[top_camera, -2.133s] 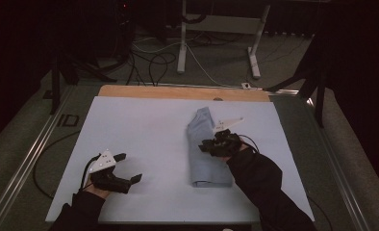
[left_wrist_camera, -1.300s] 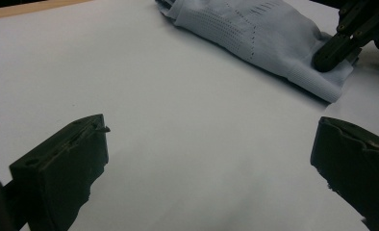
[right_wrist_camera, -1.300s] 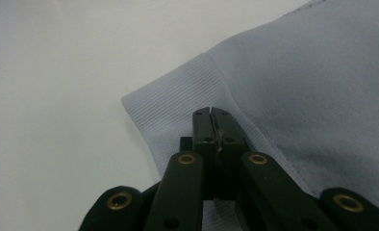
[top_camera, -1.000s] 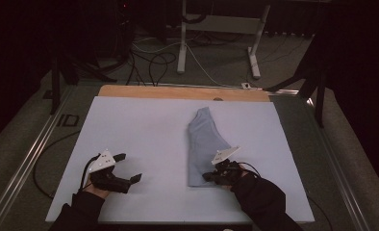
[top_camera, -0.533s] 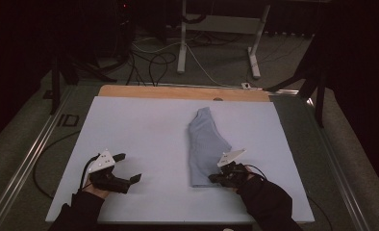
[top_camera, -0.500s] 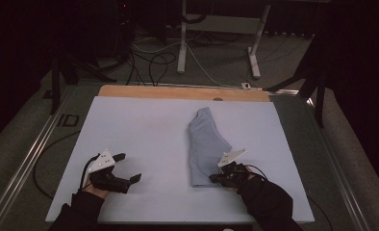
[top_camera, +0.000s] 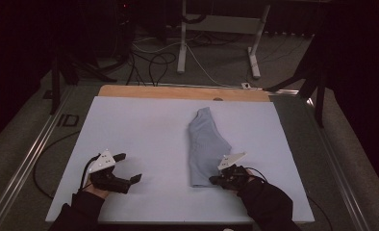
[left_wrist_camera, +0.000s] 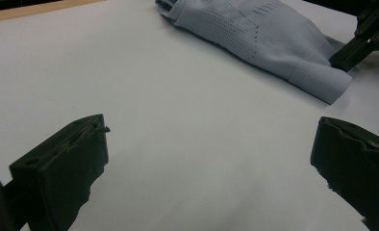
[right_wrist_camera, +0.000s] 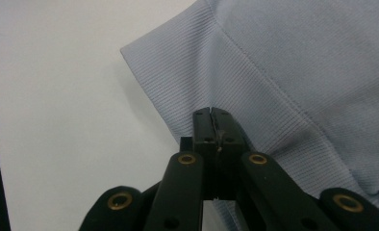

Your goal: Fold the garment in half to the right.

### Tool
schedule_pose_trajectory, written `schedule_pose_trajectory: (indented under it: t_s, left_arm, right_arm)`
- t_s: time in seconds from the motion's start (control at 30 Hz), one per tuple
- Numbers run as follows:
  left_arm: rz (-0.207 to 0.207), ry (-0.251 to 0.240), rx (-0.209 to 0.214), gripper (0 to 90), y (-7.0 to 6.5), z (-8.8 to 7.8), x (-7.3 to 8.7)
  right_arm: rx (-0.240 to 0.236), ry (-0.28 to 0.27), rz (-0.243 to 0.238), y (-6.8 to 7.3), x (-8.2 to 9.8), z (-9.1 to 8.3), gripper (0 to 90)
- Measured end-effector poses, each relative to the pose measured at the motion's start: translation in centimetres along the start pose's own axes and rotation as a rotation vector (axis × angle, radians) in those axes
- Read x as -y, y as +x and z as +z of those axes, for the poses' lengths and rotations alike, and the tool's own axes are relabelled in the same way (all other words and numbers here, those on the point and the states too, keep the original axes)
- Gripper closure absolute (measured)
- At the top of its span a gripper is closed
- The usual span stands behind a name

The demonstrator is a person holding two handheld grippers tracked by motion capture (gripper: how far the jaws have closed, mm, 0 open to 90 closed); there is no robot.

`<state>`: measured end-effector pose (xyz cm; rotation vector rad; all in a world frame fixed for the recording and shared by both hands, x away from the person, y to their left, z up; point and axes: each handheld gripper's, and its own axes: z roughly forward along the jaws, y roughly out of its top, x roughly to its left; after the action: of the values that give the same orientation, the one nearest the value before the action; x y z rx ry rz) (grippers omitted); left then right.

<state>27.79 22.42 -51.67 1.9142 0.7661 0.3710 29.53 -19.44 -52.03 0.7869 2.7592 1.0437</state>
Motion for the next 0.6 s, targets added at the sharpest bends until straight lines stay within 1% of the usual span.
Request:
schedule_pose_trajectory:
  t_s: [0.07,0.1,0.17,0.37,0.4,0.43,0.5,0.53,0.57,0.6]
  left_arm:
    - [0.003,-0.002,0.000,0.7,0.0,0.0,0.0]
    - [0.006,-0.002,-0.002,0.7,-0.1,-0.1,0.0]
    - [-0.002,-0.006,-0.003,0.7,0.0,-0.2,-0.1]
    - [-0.002,-0.008,-0.003,0.7,0.1,-0.3,-0.1]
    - [-0.002,-0.009,-0.004,0.7,0.1,-0.3,-0.1]
    - [0.002,-0.009,-0.004,0.7,0.1,-0.3,-0.1]
    - [-0.001,-0.007,-0.003,0.6,0.1,-0.3,-0.1]
    - [-0.003,-0.007,-0.002,0.6,0.1,-0.3,-0.1]
    - [-0.004,-0.007,-0.002,0.7,0.1,-0.3,-0.1]
    - [0.000,-0.006,-0.004,0.7,0.1,-0.3,-0.1]
  right_arm:
    - [-0.009,-0.005,0.008,-0.1,0.0,-0.1,90.0]
    - [-0.024,-0.013,0.003,-0.1,-0.1,-0.2,90.0]
    - [-0.041,-0.038,-0.006,0.0,-0.4,-0.5,90.0]
    - [-0.024,-0.064,-0.005,-0.2,-0.9,-1.2,85.1]
    - [-0.025,-0.077,0.000,-0.2,-1.0,-1.5,84.1]
    - [-0.016,-0.099,0.001,-0.3,-1.3,-2.0,81.4]
    - [-0.007,-0.114,-0.004,-0.4,-1.6,-2.5,76.7]
    - [0.005,-0.121,-0.005,-0.4,-1.7,-2.6,72.3]
    - [0.009,-0.128,-0.001,-0.5,-1.8,-2.7,70.5]
    - [0.012,-0.132,0.005,-0.7,-1.9,-2.8,66.9]
